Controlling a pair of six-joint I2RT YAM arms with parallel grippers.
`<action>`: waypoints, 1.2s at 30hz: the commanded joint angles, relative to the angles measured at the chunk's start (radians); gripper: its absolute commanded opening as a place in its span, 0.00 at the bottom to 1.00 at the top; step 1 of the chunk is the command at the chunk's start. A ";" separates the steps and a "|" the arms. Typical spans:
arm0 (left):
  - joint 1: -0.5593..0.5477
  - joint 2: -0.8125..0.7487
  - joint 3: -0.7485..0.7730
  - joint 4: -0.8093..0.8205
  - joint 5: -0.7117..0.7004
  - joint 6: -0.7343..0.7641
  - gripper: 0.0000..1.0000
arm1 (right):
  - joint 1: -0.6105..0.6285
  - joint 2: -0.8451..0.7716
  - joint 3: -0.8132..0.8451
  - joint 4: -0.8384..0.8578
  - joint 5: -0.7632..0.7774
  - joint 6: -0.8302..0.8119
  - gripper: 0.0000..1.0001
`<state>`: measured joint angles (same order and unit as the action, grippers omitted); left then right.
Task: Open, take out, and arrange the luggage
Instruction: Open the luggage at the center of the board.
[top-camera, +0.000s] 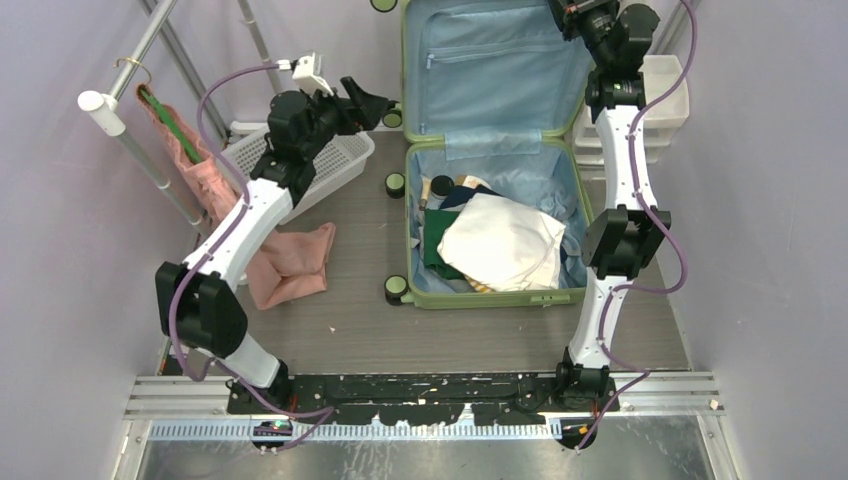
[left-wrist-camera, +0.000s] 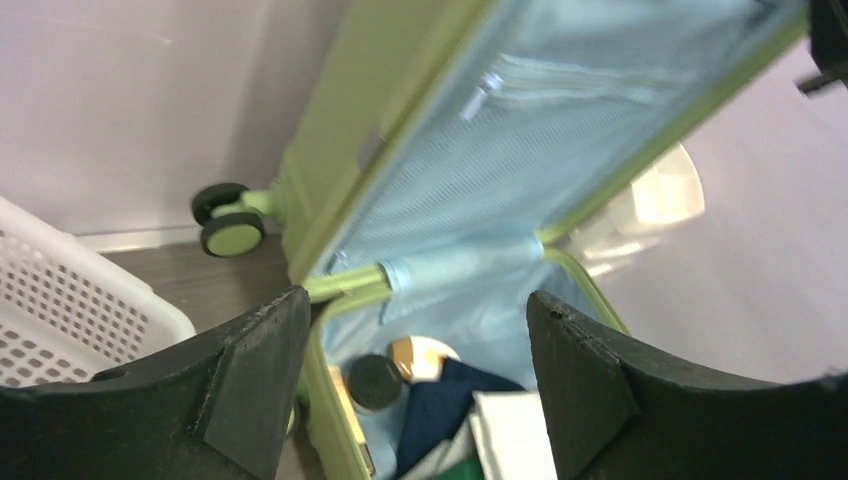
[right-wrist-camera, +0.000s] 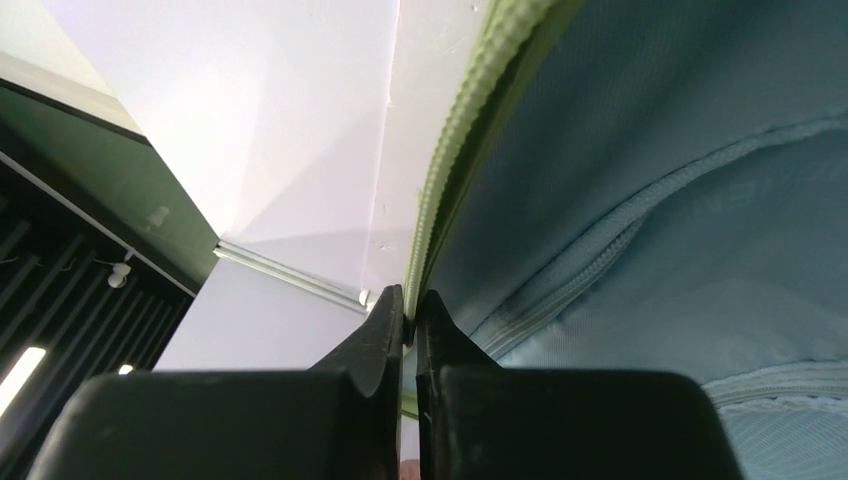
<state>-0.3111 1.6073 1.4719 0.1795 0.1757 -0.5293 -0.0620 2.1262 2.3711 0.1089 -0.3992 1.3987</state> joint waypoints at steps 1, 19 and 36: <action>-0.051 -0.091 -0.042 -0.118 0.126 0.070 0.80 | -0.009 0.019 0.030 0.097 0.051 -0.034 0.01; -0.198 -0.398 -0.305 -0.331 0.097 0.144 0.78 | 0.010 0.188 0.185 0.128 0.165 -0.110 0.33; -0.267 -0.628 -0.420 -0.648 -0.099 0.085 0.79 | -0.042 -0.221 -0.485 0.669 -0.421 -0.136 0.58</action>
<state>-0.5503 1.0050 1.0401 -0.3992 0.1417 -0.4236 -0.0887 2.1654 2.0670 0.4751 -0.5396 1.2995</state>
